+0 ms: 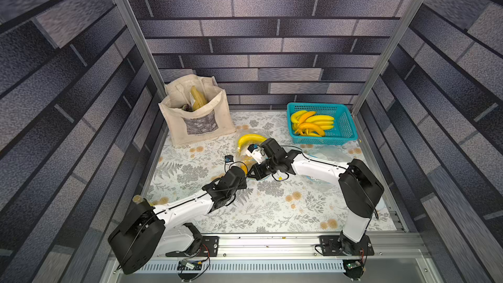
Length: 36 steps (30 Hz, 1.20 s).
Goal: Open the zip-top bag and take out the banana
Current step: Pick up the banana from the zipper food storage bag, then place the banana in the basket.
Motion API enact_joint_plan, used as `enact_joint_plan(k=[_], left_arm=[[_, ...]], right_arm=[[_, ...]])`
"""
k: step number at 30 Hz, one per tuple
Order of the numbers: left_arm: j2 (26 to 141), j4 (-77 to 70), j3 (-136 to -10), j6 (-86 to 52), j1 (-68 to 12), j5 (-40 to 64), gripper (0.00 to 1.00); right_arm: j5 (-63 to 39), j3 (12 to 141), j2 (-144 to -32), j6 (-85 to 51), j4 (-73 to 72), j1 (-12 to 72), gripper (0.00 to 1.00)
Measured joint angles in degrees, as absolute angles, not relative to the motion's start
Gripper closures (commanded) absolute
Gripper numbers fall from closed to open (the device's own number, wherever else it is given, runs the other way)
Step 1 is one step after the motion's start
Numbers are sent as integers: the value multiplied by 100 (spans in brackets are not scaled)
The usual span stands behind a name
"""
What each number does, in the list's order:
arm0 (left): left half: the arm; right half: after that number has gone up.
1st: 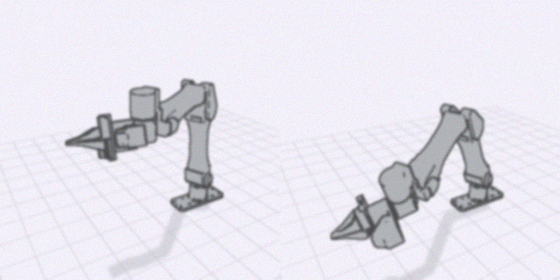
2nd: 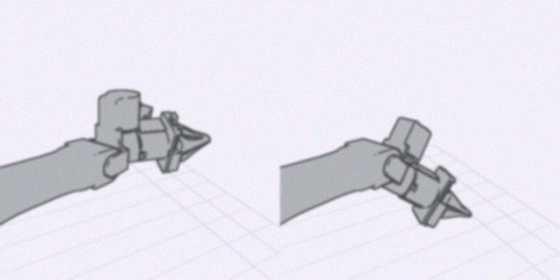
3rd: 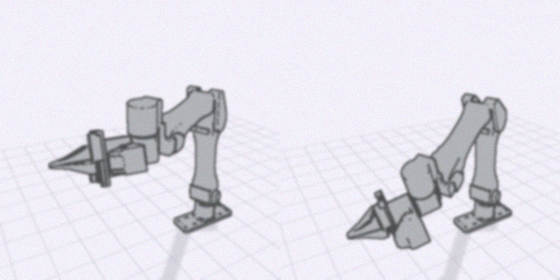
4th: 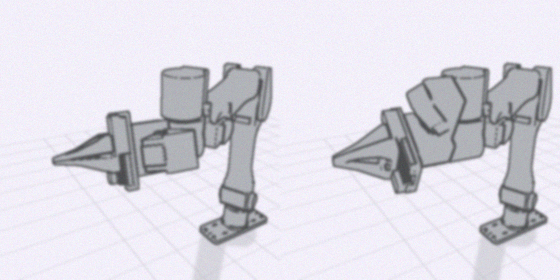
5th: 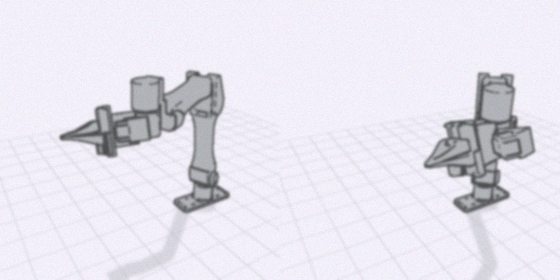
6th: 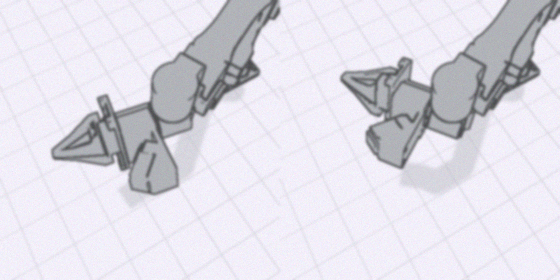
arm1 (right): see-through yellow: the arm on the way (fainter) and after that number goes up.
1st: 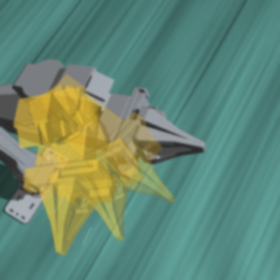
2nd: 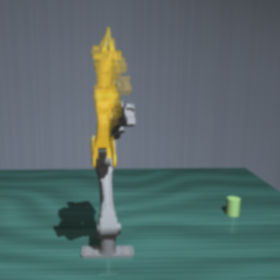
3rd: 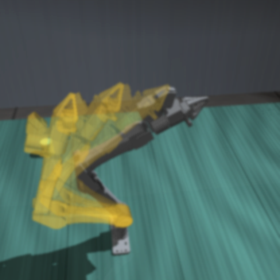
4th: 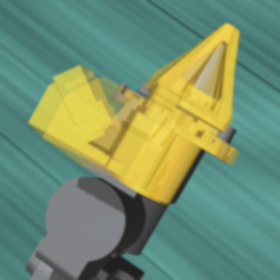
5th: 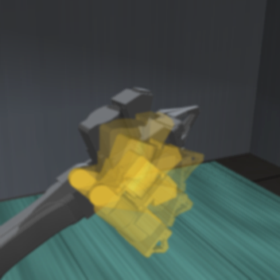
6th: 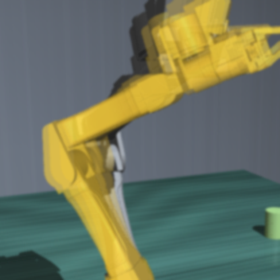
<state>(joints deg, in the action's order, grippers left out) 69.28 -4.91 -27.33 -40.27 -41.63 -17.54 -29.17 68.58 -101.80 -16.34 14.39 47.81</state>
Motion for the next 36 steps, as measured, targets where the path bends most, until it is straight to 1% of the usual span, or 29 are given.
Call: enact_joint_plan(k=[4,11,13,16,19,22,24,27,30,31,32,33,34,36], left_arm=[[6906,-414,-2823,-3900,-3938,-1756,98],[6919,-401,-3017,-3785,-3638,-1629,98],[6947,-403,-3059,-3769,-3627,-1616,98],[6973,-401,-3087,-3763,-3627,-1529,98],[6984,-401,-3098,-3750,-3627,-1492,99],[6984,-399,-3107,-3747,-3627,-1446,99],[6984,-397,-3114,-3747,-3627,-1389,99],[6984,-397,-3114,-3747,-3629,-1332,98],[6984,-395,-3120,-3747,-3634,-1302,99],[6984,-392,-3124,-3747,-3636,-1293,99],[6982,-390,-3124,-3747,-3647,-1284,99],[6982,-381,-3124,-3747,-3653,-1282,99],[6980,-379,-3124,-3747,-3671,-1282,99],[6973,-375,-3124,-3747,-3673,-1284,98]], right_arm=[[-3260,6294,-9378,-1575,1695,4770,100],[-3745,5476,-7474,-1852,1927,4770,100],[-3627,5459,-6928,-1879,2163,4770,100],[-3092,5542,-6073,-1850,2672,4668,100],[-2429,5815,-5527,-1728,3094,4200,100],[-1876,6173,-5561,-1468,3181,3437,100],[-1671,6416,-5924,-1262,3037,2875,100],[-1352,6888,-7155,-954,2497,2040,100],[-1039,7472,-8761,-753,1929,1553,99],[-919,7616,-9284,-701,1747,1463,75],[-770,7697,-9706,-672,1608,1391,65],[-624,7728,-10016,-639,1505,1328,59],[-480,7728,-10274,-593,1446,1282,50],[-298,7572,-10440,-554,1269,1262,44]])
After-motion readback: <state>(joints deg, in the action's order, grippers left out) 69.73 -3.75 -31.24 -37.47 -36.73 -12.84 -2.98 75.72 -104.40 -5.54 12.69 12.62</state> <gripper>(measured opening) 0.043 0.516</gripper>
